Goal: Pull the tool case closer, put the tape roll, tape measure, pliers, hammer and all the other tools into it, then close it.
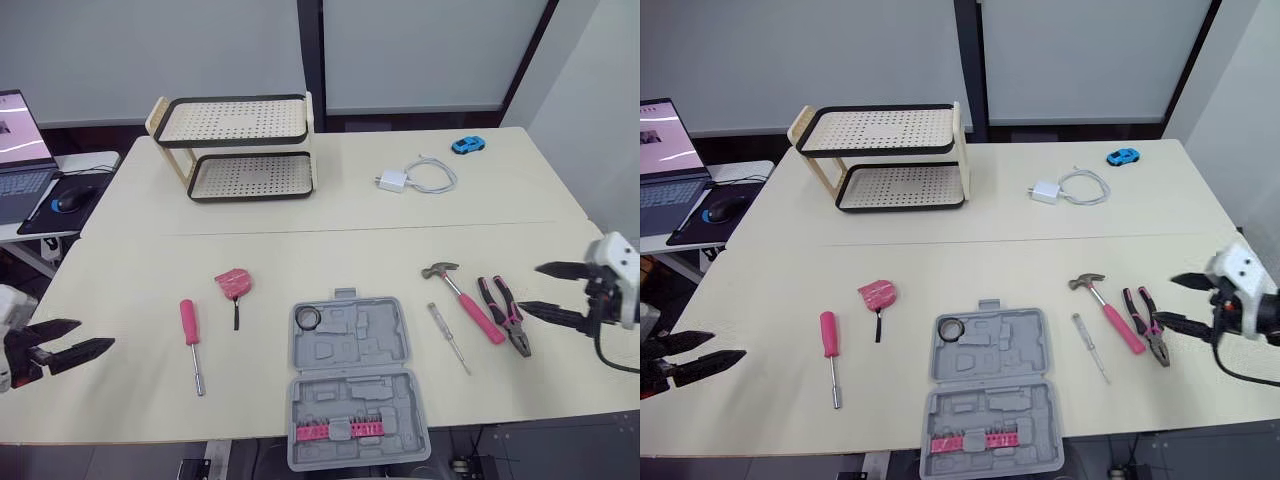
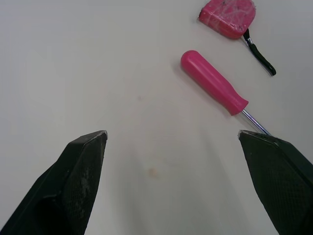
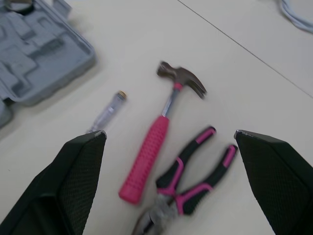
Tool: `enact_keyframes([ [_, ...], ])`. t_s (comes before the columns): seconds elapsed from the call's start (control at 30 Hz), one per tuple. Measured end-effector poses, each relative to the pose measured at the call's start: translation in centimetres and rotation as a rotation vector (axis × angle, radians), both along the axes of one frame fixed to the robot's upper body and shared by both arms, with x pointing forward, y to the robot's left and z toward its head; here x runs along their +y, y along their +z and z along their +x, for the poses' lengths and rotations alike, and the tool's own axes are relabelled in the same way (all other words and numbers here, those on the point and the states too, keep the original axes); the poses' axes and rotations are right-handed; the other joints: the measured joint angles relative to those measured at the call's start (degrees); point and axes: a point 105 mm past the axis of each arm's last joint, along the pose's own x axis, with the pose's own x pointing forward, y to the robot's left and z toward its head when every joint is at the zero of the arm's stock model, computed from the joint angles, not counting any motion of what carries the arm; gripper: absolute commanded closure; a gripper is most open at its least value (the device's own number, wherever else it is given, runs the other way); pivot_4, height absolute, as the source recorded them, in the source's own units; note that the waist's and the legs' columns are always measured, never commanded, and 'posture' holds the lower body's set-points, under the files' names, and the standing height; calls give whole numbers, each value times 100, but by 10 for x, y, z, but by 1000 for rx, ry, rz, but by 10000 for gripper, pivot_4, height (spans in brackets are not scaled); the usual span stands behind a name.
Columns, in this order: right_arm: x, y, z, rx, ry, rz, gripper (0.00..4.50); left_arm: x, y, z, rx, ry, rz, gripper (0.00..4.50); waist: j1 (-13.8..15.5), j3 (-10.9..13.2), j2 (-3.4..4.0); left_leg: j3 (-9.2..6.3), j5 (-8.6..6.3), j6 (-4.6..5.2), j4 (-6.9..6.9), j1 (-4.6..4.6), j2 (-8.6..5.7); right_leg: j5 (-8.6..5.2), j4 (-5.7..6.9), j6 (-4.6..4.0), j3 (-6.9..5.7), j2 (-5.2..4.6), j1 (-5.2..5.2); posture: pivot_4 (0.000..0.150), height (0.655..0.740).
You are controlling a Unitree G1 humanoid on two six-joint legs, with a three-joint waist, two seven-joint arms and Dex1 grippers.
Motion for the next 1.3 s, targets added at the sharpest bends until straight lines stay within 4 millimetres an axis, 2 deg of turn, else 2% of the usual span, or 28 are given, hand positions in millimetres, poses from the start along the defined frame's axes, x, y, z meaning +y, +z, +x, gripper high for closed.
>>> enact_keyframes([
  [0.13,72,19,6,-100,217,85,0,-16,0,-6,-31,-18,0,196,0,0,0,-20,-1,-1,-1,-4,1,1,-3,-1,-1,-1,-3,1500,7400],
  [0.27,133,30,0,-136,415,212,0,-32,-16,-24,-16,10,-34,196,28,0,-3,-31,-2,-3,0,-12,-5,1,-8,-1,-2,-9,-7,1500,7400],
  [0.37,168,46,-12,-164,558,287,0,-50,-22,-33,-9,6,-59,196,65,0,-7,-33,-2,-5,2,-12,-7,1,-9,-2,-3,-12,-6,1500,7400],
  [0.47,188,55,-18,-192,630,319,0,-63,-23,-39,-19,14,-69,196,166,-5,-15,-41,-2,-6,4,-11,-9,1,-9,-3,-10,-12,-4,1500,7400],
  [0.63,196,51,-21,-187,667,309,0,-91,-25,-39,-41,-1,-86,196,190,-10,-22,-40,-2,-6,5,-11,-18,1,-10,-3,-9,-19,0,1500,7400],
  [0.7,196,50,-20,-194,663,303,0,-109,-23,-34,-75,-26,-84,196,186,-11,-22,-39,-2,-6,5,-9,-18,1,-9,-3,-8,-18,0,1500,7400],
  [0.87,193,45,-16,-194,632,286,0,-154,-26,-10,-169,-40,-88,196,180,-12,-23,-39,-1,-6,6,-8,-18,2,-7,-3,-9,-12,2,1500,7400],
  [0.97,190,37,-14,-178,597,279,0,-175,-33,13,-226,12,-51,196,184,-14,-24,-33,-1,-6,11,-9,-21,3,-6,-2,-11,-10,6,1500,7400],
  [1.17,187,32,-12,-176,546,265,0,-194,-55,46,-278,159,9,196,182,-15,-23,-32,-1,-6,14,-9,-27,3,-5,-2,-14,-2,6,1500,7400],
  [1.3,188,34,-14,-186,539,261,0,-201,-71,60,-255,208,29,196,184,-16,-26,-30,-1,-6,15,-11,-30,3,-5,-2,-17,-1,6,1500,7400],
])
